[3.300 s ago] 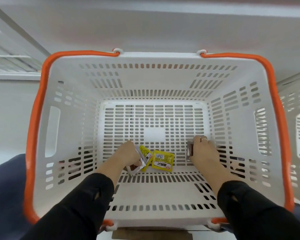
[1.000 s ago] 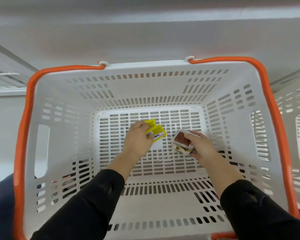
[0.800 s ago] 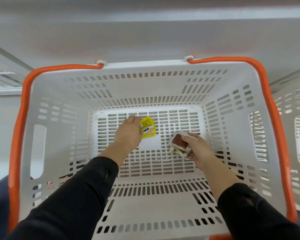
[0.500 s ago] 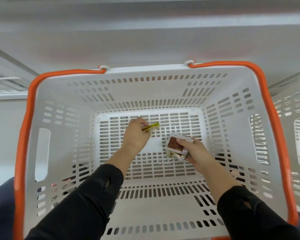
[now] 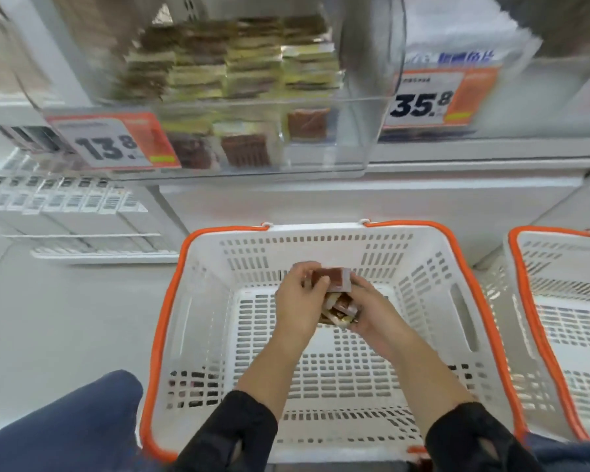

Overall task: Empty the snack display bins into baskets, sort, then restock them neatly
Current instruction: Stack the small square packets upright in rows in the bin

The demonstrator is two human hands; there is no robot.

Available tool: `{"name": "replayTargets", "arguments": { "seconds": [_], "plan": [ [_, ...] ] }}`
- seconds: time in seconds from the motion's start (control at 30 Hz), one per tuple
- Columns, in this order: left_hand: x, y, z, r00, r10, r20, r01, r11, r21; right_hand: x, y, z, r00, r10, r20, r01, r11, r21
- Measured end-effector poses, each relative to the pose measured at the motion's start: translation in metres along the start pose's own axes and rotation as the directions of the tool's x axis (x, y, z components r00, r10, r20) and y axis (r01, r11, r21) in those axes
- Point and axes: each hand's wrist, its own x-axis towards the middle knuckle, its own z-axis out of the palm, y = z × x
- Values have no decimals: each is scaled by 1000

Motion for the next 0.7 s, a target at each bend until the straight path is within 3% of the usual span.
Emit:
{"name": "replayTargets", "arguments": {
  "seconds": [0.07,0.13,0.2,0.43,0.6,0.7],
  "plan": [
    [-8,10,-14,996,-82,28,85,989,-121,-17,-11,14,1000,-24,17,24,999,-33],
    [-12,13,-29,972,-190,136,221,938,-269,-31,-20,24,999,-40,16,41,995,-85],
    [-20,13,-45,949,-209,235,279,905,-322,-45,-28,32,999,-42,-3,41,996,-80],
    [-53,30,-60,980,-198,25,173,780,-602,-78,-32,50,994,-74,79,75,997,-5],
    [-77,40,-62,994,-110,-5,91,845,-527,-98,-34,62,983,-163,86,165,986,-10],
    [-80,39,-69,990,-59,128,115,862,-494,-103,-37,66,983,-184,22,183,983,33]
  ]
}}
